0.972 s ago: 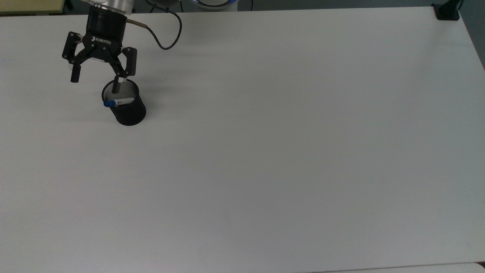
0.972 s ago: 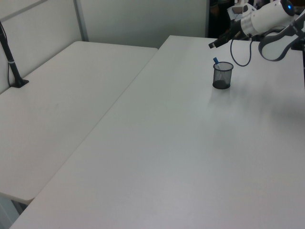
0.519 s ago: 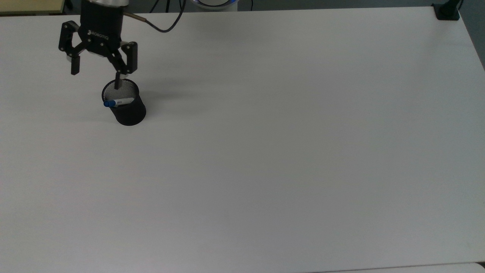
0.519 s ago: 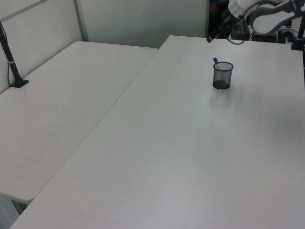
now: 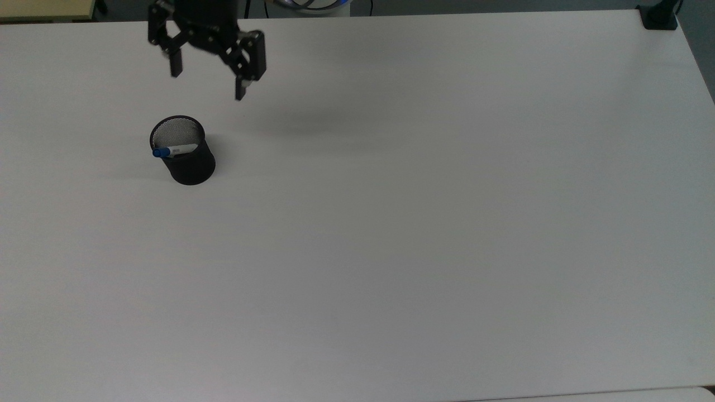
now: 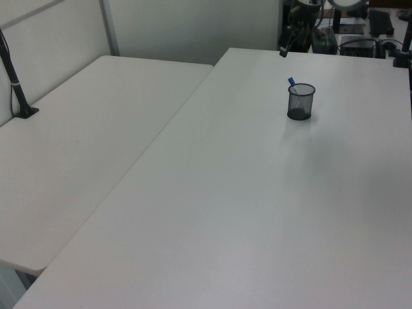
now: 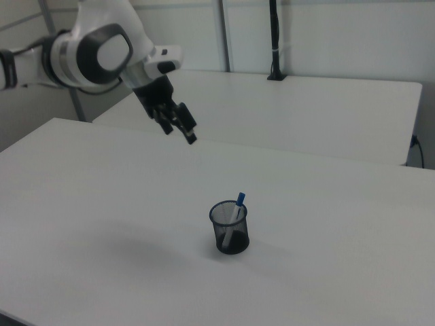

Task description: Insert the marker

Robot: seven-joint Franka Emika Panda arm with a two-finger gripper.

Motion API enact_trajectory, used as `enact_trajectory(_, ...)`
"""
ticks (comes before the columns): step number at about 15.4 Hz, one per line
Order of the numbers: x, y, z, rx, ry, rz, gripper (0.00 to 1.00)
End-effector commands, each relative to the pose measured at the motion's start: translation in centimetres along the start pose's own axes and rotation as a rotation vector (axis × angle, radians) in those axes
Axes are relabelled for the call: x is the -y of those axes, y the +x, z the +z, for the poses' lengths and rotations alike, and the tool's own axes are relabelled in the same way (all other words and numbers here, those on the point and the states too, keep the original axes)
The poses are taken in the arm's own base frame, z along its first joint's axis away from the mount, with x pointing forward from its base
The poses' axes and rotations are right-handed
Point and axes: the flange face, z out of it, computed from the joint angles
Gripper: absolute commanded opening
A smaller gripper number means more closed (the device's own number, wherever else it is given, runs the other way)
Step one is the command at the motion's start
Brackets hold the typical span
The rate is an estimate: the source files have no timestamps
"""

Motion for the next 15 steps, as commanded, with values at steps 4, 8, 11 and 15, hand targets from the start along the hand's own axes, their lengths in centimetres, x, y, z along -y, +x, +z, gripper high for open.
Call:
enact_trajectory(4, 2.6, -2.1, -3.7, 0.2, 0.062, -0.035, 1.0)
enact_trajectory(8, 3.6, -1.9, -2.8, 0.191, 0.078, -0.175, 1.0)
enact_trajectory(11, 3.4, -1.7, -2.8, 0.179, 0.089, -0.278, 1.0)
enact_trajectory(15, 3.3, -1.7, -3.2, 0.171, 0.091, -0.287, 1.0)
